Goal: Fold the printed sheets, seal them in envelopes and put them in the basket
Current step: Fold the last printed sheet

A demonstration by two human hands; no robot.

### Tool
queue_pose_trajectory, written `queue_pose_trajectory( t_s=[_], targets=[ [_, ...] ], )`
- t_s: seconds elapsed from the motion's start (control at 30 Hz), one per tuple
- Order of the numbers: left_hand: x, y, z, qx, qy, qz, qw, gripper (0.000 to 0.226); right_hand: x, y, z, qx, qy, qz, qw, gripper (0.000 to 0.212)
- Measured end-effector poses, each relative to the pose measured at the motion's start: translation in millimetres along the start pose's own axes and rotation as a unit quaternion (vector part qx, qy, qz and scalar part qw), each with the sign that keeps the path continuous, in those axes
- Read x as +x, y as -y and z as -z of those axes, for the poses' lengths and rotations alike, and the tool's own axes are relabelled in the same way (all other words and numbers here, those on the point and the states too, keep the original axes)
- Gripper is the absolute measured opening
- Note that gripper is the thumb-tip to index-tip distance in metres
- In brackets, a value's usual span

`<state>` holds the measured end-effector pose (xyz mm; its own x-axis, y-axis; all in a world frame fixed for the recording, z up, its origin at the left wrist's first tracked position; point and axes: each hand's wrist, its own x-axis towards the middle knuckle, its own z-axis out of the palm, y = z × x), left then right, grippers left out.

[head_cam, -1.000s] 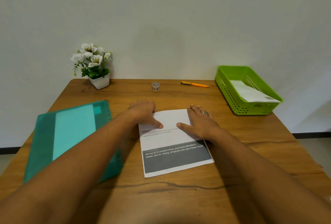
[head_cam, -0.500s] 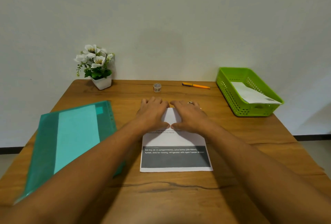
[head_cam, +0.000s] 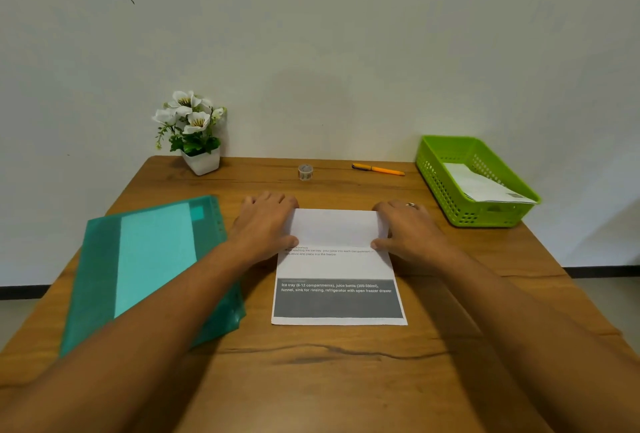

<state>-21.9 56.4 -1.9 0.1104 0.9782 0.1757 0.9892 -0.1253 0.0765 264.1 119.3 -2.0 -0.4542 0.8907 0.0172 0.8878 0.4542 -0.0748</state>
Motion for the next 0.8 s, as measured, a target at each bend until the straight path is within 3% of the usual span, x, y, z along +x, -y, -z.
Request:
queue_pose_trajectory(
  t_s=[0.1, 0.17, 0.3, 0.63, 0.8],
  targets=[
    [-2, -9, 5, -0.014, -0.056, -0.014, 0.998, 0.039, 0, 7, 3, -0.006, -0.055, 0.014, 0.998, 0.030],
    [-1, -11, 8, -0.019, -0.084, -0.020, 0.996, 0.027, -1, 12, 6, 0.008, -0.093, 0.023, 0.995, 0.022],
    [-2, -10, 11, -0.025, -0.104, -0.034, 0.994, 0.022, -1, 18, 5, 0.008, -0.110, 0.033, 0.993, 0.028],
    [-18, -11, -11, -0.038, -0.072, -0.053, 0.995, 0.028, -11, 17, -17, -0.018, -0.057, 0.033, 0.998, 0.035],
    [-20, -14, -24, -0.049, -0.056, -0.049, 0.996, 0.028, -14, 14, -29, 0.008, -0.045, 0.031, 0.999, 0.029]
  ],
)
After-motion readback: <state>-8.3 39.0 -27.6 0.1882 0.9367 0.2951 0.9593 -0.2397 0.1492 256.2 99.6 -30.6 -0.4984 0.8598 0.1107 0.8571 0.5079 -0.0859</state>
